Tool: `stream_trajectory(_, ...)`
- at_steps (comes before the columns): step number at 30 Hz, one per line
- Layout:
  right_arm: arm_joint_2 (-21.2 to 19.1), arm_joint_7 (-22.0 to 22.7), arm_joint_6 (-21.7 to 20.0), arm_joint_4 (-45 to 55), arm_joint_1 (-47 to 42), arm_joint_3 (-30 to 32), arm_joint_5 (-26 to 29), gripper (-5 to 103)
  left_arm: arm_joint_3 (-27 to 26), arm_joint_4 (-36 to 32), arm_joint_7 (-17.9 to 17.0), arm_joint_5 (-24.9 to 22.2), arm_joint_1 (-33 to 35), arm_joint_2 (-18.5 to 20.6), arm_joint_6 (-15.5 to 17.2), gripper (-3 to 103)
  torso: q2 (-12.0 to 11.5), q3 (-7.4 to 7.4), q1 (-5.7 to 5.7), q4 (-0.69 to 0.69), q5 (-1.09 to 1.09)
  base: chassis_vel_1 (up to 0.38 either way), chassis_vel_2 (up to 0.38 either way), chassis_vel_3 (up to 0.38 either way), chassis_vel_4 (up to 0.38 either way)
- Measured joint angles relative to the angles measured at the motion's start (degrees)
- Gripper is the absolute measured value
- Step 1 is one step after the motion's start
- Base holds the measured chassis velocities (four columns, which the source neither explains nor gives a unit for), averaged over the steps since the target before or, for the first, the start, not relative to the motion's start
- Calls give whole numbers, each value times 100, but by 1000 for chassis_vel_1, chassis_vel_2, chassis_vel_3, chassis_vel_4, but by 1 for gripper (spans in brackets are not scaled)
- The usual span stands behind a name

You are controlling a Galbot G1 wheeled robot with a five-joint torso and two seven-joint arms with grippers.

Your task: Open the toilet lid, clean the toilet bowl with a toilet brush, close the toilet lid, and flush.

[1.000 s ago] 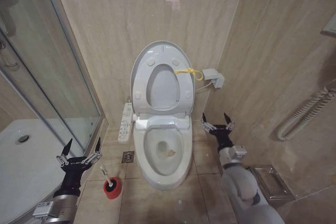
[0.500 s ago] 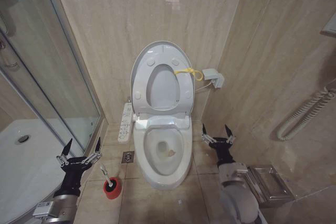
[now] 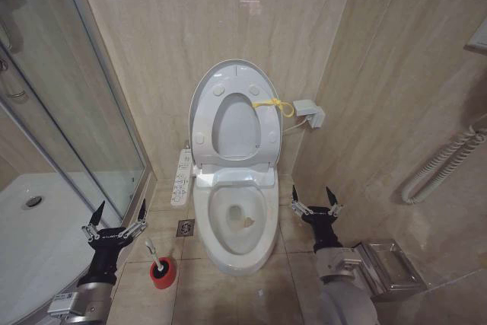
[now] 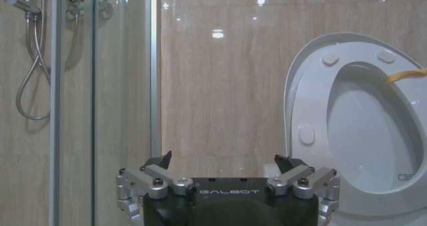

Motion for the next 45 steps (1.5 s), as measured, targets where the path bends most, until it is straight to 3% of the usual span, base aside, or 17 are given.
stream_trajectory(45,-4,-1,-16,-3,13,-5,15,100,0,0,0,0,0,0,0,100,0,0,0,0,0,0,0,0,0)
